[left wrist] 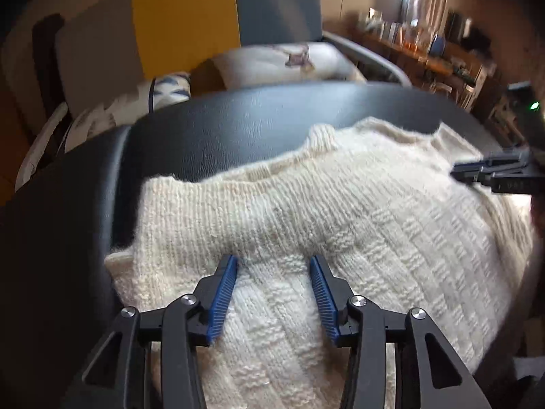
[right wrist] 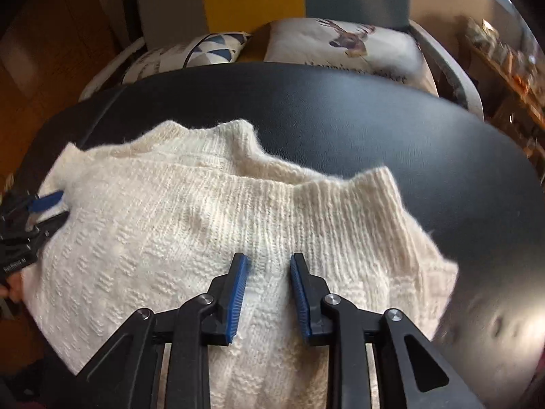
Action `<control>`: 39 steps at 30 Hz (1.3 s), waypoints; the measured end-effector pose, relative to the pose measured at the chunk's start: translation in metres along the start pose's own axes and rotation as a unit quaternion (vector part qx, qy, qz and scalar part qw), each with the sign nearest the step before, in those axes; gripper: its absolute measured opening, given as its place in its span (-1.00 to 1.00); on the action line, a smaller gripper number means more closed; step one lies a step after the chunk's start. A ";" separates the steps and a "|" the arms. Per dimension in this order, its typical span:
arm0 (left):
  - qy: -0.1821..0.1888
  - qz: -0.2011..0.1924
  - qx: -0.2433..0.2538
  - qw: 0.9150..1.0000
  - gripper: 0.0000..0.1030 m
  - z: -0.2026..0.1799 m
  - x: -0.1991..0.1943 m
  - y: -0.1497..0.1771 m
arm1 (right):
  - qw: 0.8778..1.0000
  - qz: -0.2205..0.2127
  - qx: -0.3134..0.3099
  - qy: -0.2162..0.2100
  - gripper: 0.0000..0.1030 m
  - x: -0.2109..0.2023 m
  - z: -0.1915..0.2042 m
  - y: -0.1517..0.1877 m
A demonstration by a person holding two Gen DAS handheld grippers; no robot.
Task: Fold clothes
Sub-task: 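Release the sweater with both grippers and hover over the folded bundle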
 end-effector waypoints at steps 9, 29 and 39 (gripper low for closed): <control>0.051 -0.007 -0.051 0.997 -0.07 0.018 -0.030 0.006 | 0.995 -0.072 0.067 -0.009 -0.48 -0.020 0.009 0.048; 0.237 0.071 -0.263 0.933 0.59 0.140 -0.030 0.050 | 0.982 -0.103 0.105 -0.120 -0.41 -0.053 0.028 0.127; 0.263 0.058 -0.232 0.935 0.64 0.128 -0.006 0.032 | 0.981 -0.116 0.088 -0.131 -0.41 -0.050 0.027 0.132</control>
Point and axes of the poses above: each gripper's, at about its wrist camera, not at the fingertips, and x roughly the way its jaws point, z to its left, y to its underside, the point moved 1 cm from there along x, roughly the way its jaws point, and after that the axes turned 2 degrees about -y, right-handed, at the moved point
